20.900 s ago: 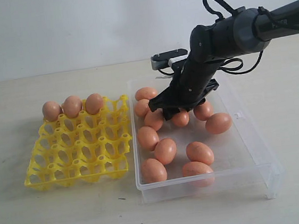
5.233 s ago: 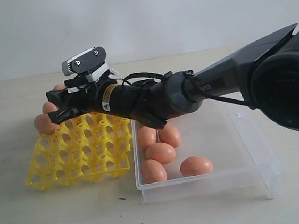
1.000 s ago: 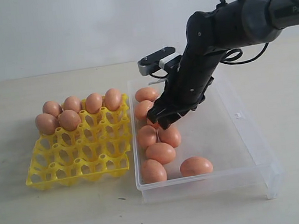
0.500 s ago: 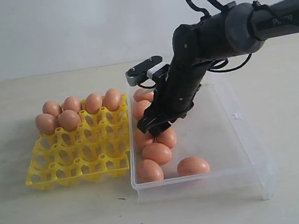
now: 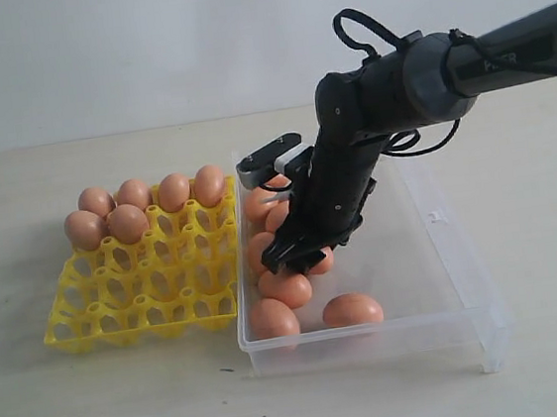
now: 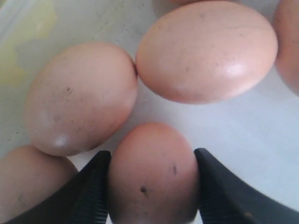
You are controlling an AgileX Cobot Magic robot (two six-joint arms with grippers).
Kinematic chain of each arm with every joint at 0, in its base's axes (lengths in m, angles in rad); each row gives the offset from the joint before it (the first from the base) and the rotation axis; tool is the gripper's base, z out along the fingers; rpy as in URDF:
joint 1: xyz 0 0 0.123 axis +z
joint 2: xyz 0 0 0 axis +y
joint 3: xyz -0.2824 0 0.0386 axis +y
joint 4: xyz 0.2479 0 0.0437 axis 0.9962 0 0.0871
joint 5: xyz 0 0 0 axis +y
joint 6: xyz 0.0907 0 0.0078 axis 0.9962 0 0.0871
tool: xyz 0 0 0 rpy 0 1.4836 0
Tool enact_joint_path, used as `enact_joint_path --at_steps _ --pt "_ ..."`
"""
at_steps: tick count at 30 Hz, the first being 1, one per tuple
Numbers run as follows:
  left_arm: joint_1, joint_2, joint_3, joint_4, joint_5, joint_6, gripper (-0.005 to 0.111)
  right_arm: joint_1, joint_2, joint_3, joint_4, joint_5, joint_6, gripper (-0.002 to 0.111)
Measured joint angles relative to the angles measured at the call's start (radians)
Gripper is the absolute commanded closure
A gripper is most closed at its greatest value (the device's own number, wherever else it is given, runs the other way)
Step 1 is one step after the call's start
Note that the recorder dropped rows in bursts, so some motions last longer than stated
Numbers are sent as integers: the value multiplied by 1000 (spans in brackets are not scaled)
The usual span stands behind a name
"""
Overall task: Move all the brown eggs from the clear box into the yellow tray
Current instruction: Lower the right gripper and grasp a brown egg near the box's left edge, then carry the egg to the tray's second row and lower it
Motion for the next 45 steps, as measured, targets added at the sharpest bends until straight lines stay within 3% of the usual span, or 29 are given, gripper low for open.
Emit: enact_joint_path --at_steps 4,14,17,23,28,33,38,45 --pt "0 0 0 0 0 0 107 0 0 0 0 0 0 109" --pt "0 0 0 0 0 0 107 0 -143 9 0 -75 -50 108" --pt "0 0 0 0 0 0 107 12 -270 58 22 -225 -52 108" --pt "0 0 0 0 0 0 107 121 -476 249 62 -696 -52 108" --pt "0 0 0 0 0 0 107 212 -434 311 62 -949 2 108" --pt "0 0 0 0 0 0 107 225 -292 307 39 -1146 189 108" --pt "0 0 0 0 0 0 107 225 -133 202 -29 -1146 312 108" --pt "0 0 0 0 0 0 107 227 23 27 -56 -1023 338 108"
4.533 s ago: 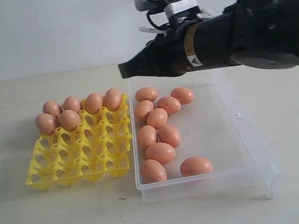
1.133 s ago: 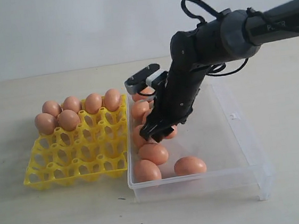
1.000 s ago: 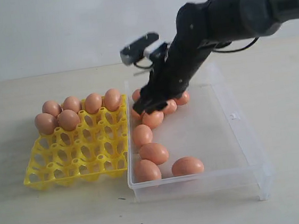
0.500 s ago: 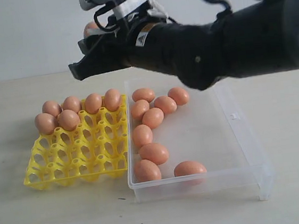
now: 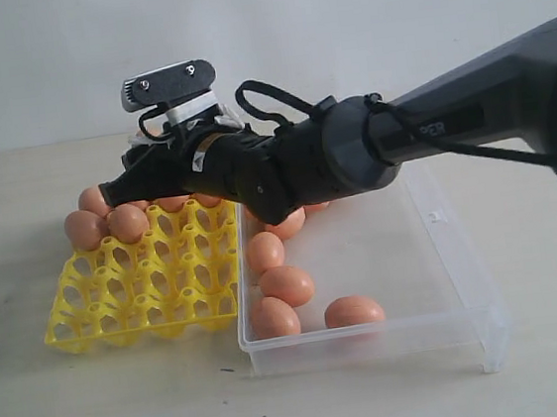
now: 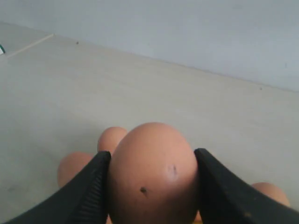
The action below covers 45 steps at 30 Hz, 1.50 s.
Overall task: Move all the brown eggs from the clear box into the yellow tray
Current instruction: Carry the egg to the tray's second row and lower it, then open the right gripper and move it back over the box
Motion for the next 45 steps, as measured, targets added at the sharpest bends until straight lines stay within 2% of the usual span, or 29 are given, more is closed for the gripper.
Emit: enact_joint_path --at_steps 23,26,27,31,33,37,39,42,43,44,45 --pt "0 0 0 0 0 0 107 6 83 -29 21 25 2 106" --pt "0 0 0 0 0 0 107 6 83 -29 21 14 2 89" --pt "0 0 0 0 0 0 107 6 83 -29 21 14 2 77" --pt "0 0 0 0 0 0 107 6 83 -29 25 14 3 47" --pt "0 0 0 0 0 0 107 6 83 -29 29 12 3 45" --pt "0 0 0 0 0 0 107 6 83 -29 29 6 3 45" --pt "0 0 0 0 0 0 107 6 78 -29 32 12 3 50" --pt "0 0 0 0 0 0 107 6 32 -29 36 107 -5 77" --pt "0 0 0 0 0 0 107 6 1 -29 36 149 -17 93" --pt "0 0 0 0 0 0 107 6 -37 -29 36 222 -50 104" --pt "0 0 0 0 0 0 107 6 -80 -29 36 275 -78 107"
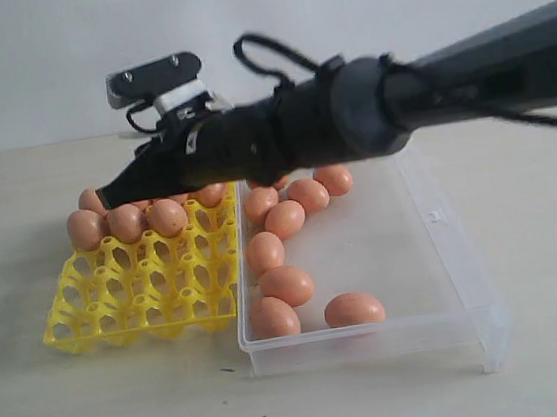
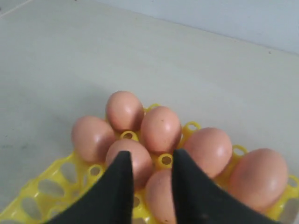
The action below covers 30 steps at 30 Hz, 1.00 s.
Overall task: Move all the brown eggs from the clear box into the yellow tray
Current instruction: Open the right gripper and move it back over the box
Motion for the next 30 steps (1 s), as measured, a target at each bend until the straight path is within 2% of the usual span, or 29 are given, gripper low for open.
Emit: enact_joint_path --at_steps 5,8,11,12,13,17,19,21,25,30 --pt "0 0 0 0 0 0 107 0 -247 23 2 397 -177 107" --pt "0 0 0 0 0 0 107 0 -392 76 10 632 -211 107" --pt "0 0 0 0 0 0 107 0 -518 154 35 741 -223 103" --pt "0 0 0 0 0 0 107 -4 -554 174 40 756 -222 99" --pt "0 0 0 0 0 0 107 -15 -581 194 45 769 -222 90" --pt "0 0 0 0 0 0 107 -139 -573 227 50 797 -215 58" --pt "0 0 0 0 0 0 107 -207 -495 227 55 802 -212 55" --pt "0 0 0 0 0 0 107 -246 -379 227 103 885 -208 55" --pt "0 0 0 0 0 0 107 -248 -281 231 134 936 -238 55" --pt "0 0 0 0 0 0 107 -223 -295 231 100 929 -353 55"
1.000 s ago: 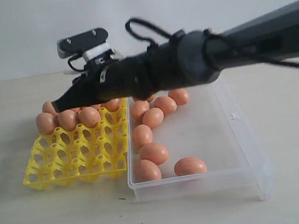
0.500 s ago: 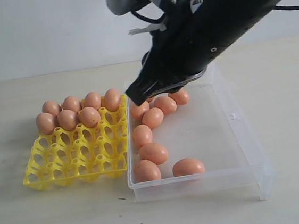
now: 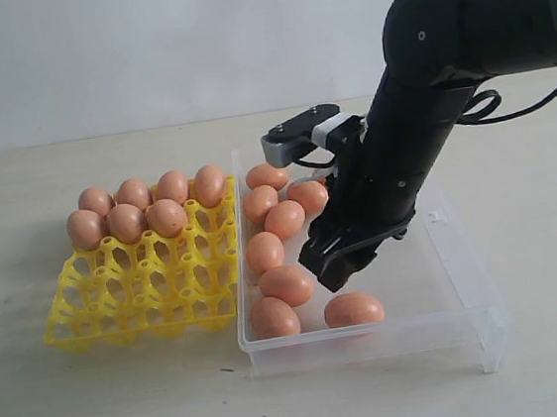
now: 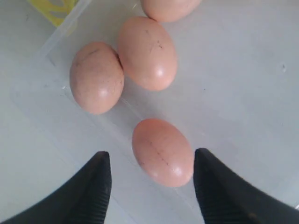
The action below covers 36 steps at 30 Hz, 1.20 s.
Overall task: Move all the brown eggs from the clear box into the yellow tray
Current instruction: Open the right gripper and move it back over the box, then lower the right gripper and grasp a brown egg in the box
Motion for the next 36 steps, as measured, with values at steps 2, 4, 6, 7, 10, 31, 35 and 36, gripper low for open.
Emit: enact_joint_path --at_steps 2,4,6,7,10,31,35,36 --pt "0 0 0 0 0 0 107 21 -9 0 -24 0 -21 55" --pt "0 0 0 0 0 0 107 40 -9 0 -50 0 -33 55" --pt "0 0 0 0 0 0 107 51 -9 0 -71 2 -41 55" --pt "0 0 0 0 0 0 107 53 -9 0 -81 2 -44 55" --pt "0 0 0 0 0 0 107 55 -9 0 -116 -2 -47 55" --pt "0 0 0 2 0 0 107 101 85 0 -200 -45 -13 41" --pt "0 0 0 2 0 0 107 101 113 0 -208 -70 -11 41" --pt "0 0 0 2 0 0 107 101 115 0 -208 -76 -11 41"
